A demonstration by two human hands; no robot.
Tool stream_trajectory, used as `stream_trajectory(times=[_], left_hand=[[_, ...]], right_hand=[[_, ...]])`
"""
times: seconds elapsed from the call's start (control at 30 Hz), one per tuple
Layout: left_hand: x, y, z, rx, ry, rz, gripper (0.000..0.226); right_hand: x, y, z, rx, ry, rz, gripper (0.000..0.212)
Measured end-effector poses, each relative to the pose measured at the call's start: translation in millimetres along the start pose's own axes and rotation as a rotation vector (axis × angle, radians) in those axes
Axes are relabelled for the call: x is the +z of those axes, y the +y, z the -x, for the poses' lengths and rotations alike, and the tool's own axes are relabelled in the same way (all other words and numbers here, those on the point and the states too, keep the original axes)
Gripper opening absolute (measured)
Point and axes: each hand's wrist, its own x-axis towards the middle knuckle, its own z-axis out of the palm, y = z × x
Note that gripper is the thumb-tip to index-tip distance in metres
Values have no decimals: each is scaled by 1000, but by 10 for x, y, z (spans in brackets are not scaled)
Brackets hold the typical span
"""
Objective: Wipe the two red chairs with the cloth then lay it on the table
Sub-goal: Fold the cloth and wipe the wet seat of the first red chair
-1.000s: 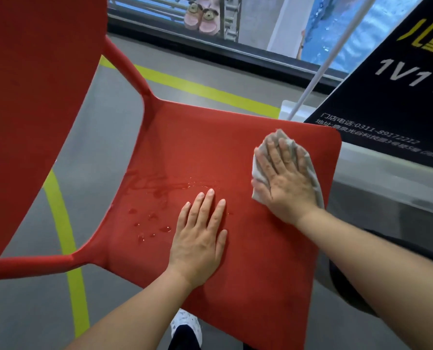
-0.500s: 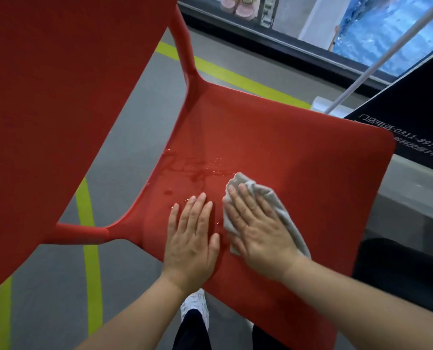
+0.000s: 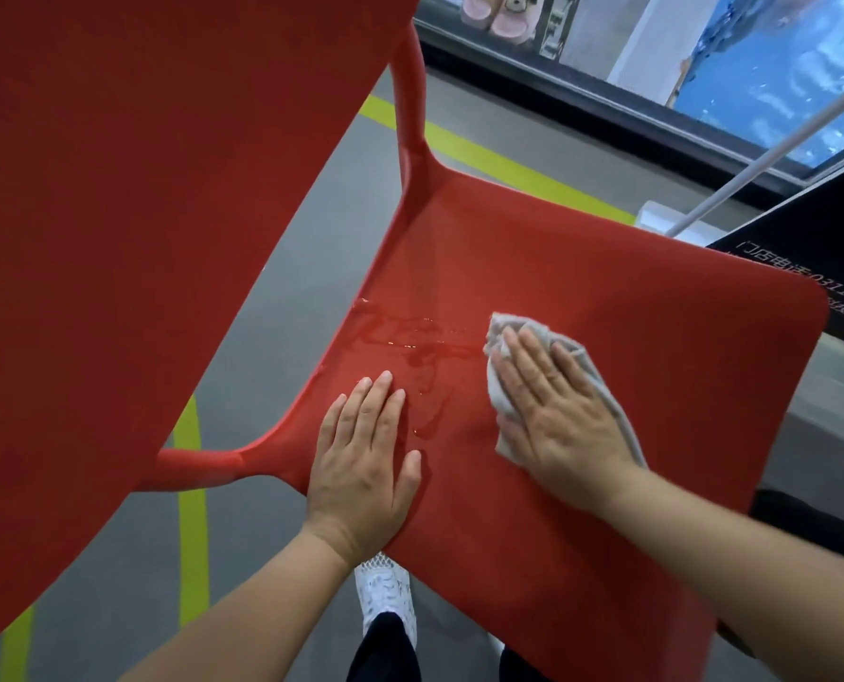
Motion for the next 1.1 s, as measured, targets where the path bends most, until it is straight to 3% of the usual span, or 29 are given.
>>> stream_trajectory(times=[0.27, 0.63, 0.8, 0.97, 1.1], left_hand=[[57, -12, 14, -17, 27, -5, 56], [-67, -224, 199, -200, 93, 80, 52], [-130, -358, 199, -222, 96, 66, 53], [-108, -384, 137, -207, 91, 49, 52], [-82, -388, 125, -225, 95, 54, 53]], right_hand=[[5, 86, -783, 96, 30, -41, 62], [77, -644, -450, -392, -69, -95, 57], [53, -603, -338, -592, -87, -39, 56], [-24, -341, -833, -273, -28, -22, 69], [-57, -139, -1340, -58, 97, -56, 66]])
